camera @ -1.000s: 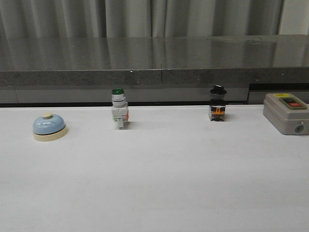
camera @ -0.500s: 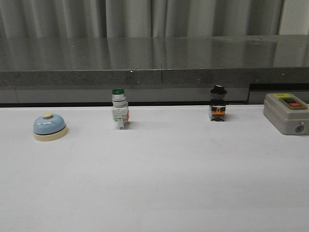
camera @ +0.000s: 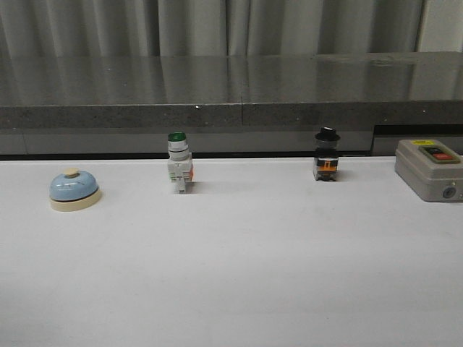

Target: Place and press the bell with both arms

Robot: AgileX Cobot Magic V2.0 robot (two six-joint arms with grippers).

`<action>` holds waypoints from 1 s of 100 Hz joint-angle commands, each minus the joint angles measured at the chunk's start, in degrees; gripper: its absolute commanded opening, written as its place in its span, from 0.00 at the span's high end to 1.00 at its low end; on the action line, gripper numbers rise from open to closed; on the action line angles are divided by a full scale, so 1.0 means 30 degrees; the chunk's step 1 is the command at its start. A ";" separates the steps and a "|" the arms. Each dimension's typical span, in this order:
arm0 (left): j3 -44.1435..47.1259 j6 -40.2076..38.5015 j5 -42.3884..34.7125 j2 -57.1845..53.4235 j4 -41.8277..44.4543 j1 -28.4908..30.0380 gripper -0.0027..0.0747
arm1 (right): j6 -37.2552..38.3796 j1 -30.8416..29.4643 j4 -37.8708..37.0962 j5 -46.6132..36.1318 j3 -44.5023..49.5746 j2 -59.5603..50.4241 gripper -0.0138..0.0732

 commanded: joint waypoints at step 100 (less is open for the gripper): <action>-0.1911 0.1680 -0.3322 0.4513 -0.1192 -0.1478 0.18 | -0.0162 -0.0149 -0.0197 -0.1395 -0.0539 -0.0375 0.92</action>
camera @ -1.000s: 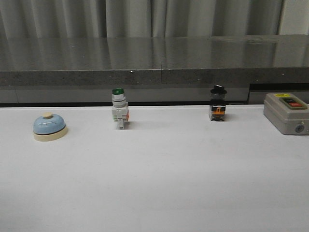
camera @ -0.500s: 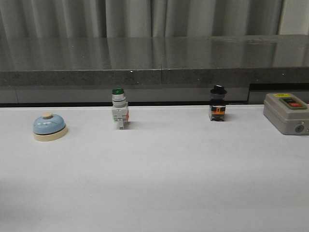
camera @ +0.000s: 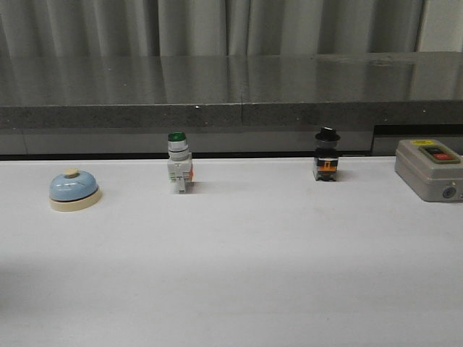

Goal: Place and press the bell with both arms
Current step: 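Lower the left gripper over the blue bell and close on it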

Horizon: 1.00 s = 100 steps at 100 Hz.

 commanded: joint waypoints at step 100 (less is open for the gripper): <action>-0.9665 0.0309 -0.1629 1.3875 -0.0324 -0.2172 0.18 | -0.0113 -0.0149 -0.0197 -0.1395 -0.0539 -0.0375 0.92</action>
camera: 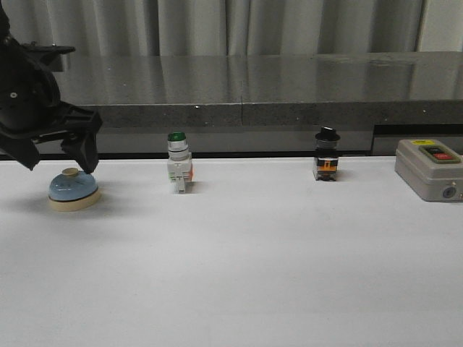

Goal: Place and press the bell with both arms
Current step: 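Lower the left gripper over the blue bell and close on it, then lift the blue bell with the left gripper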

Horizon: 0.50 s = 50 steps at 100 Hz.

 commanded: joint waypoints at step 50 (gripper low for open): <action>-0.0578 0.0000 -0.1156 0.0780 -0.0207 -0.0898 0.49 | -0.0113 -0.0149 -0.0197 -0.1395 -0.0539 -0.0375 0.92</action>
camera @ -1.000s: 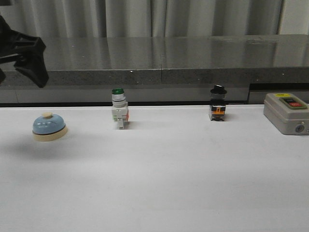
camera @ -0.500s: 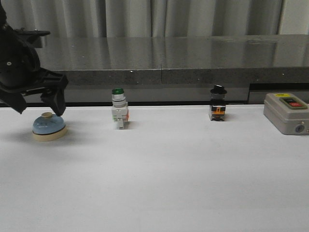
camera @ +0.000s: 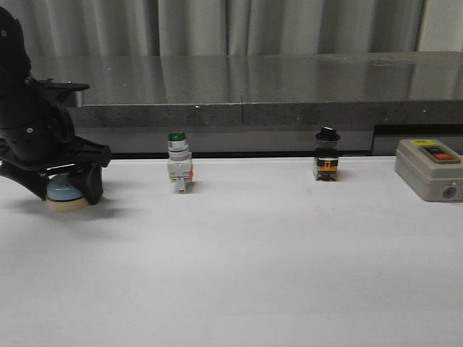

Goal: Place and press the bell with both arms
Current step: 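Lift the blue bell with the left gripper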

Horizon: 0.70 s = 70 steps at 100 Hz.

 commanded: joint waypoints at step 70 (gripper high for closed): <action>-0.0540 0.0085 0.3288 -0.5821 0.0035 -0.1541 0.76 | -0.0113 -0.0149 -0.0197 -0.1395 -0.0539 -0.0375 0.92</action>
